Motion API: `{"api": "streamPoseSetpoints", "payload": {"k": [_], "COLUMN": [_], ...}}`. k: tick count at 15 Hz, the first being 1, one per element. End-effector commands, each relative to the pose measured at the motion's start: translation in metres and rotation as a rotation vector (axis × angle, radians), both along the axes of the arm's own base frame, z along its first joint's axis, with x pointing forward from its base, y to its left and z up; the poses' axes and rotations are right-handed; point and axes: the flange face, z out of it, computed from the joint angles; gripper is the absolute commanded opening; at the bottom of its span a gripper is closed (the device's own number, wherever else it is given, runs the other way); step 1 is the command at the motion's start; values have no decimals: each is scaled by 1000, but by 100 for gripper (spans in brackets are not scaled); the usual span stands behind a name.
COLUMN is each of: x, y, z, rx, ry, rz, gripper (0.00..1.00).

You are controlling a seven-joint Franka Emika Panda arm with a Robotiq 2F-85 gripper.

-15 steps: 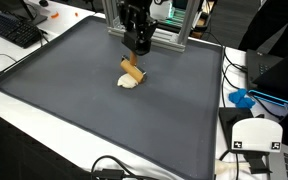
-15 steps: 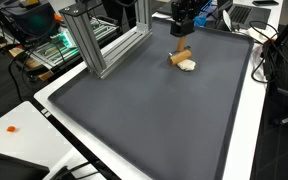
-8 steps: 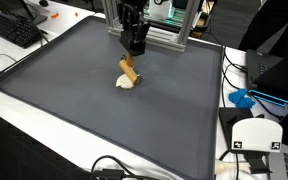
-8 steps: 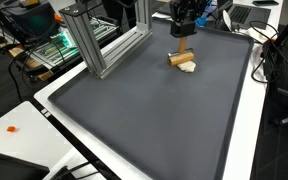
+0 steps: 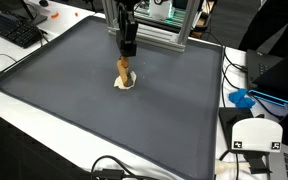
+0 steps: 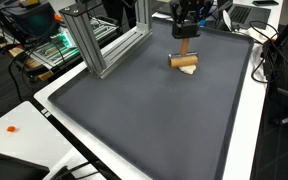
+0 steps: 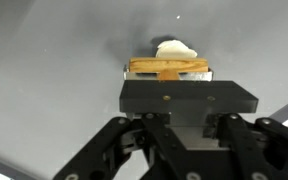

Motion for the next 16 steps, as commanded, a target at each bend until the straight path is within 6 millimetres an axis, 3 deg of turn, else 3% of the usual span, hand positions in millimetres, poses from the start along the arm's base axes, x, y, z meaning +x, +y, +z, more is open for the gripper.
{"api": "streamPoseSetpoints", "payload": {"k": [1, 5, 12, 16], "x": [7, 11, 9, 4], "y": [-12, -20, -14, -11], "z": [-8, -10, -4, -14], "rx": [-7, 6, 111, 134], "ry": [-36, -53, 7, 33], "rz": [-100, -174, -242, -254], "gripper": [22, 22, 22, 22]}}
